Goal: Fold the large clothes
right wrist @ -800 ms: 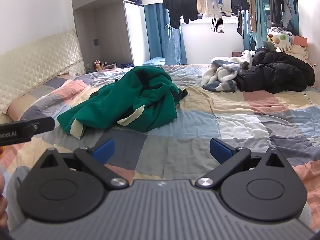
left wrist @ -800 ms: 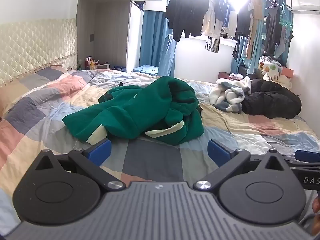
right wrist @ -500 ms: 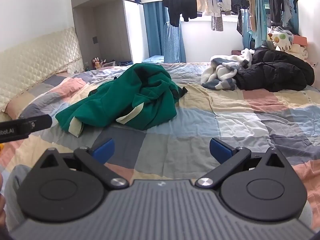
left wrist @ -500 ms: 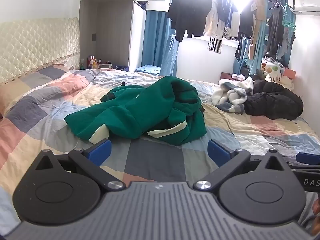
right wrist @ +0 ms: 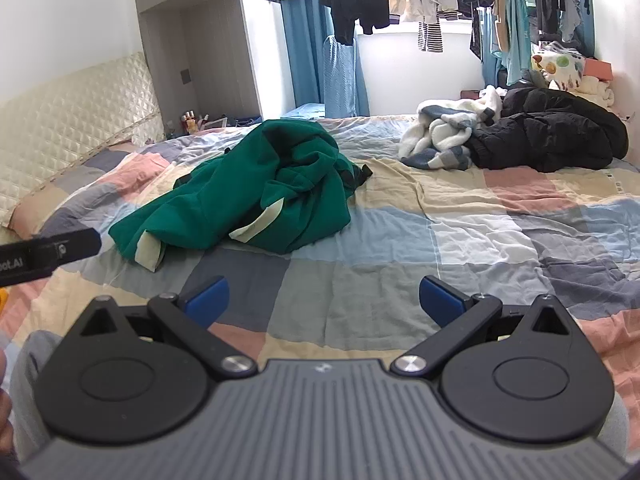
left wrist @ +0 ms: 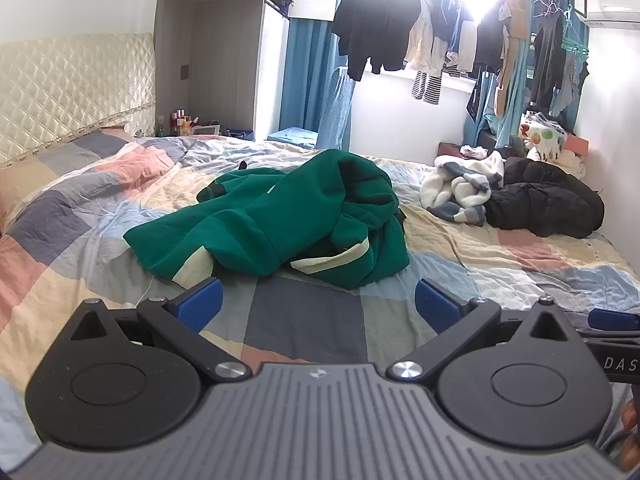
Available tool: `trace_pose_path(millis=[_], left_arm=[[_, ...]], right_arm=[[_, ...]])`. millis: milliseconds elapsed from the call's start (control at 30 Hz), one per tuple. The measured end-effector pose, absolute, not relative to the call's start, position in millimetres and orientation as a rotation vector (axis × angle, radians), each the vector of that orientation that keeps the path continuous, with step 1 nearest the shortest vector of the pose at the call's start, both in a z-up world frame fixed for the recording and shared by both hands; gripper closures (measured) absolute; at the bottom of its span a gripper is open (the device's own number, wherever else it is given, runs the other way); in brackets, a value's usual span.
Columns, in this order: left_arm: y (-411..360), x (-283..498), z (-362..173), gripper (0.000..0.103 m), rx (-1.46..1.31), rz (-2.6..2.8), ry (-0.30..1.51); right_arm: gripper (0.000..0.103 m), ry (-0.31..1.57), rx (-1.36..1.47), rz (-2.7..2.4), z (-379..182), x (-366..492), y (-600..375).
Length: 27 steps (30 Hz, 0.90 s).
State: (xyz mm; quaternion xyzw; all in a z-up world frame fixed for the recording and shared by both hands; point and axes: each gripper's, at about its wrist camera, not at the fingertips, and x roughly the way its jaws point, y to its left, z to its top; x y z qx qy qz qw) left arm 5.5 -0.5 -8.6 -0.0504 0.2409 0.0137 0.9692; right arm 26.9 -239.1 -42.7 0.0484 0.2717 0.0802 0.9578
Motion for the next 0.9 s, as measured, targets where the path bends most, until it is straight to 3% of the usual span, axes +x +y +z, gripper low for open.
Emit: trace_pose_path(millis=[900], left_arm=[[-1.0, 6.7, -10.1, 0.000, -0.102, 0.028, 0.490]], right_arm=[[0.000, 0.560, 0.095, 0.161, -49.2, 24.4, -236.2]])
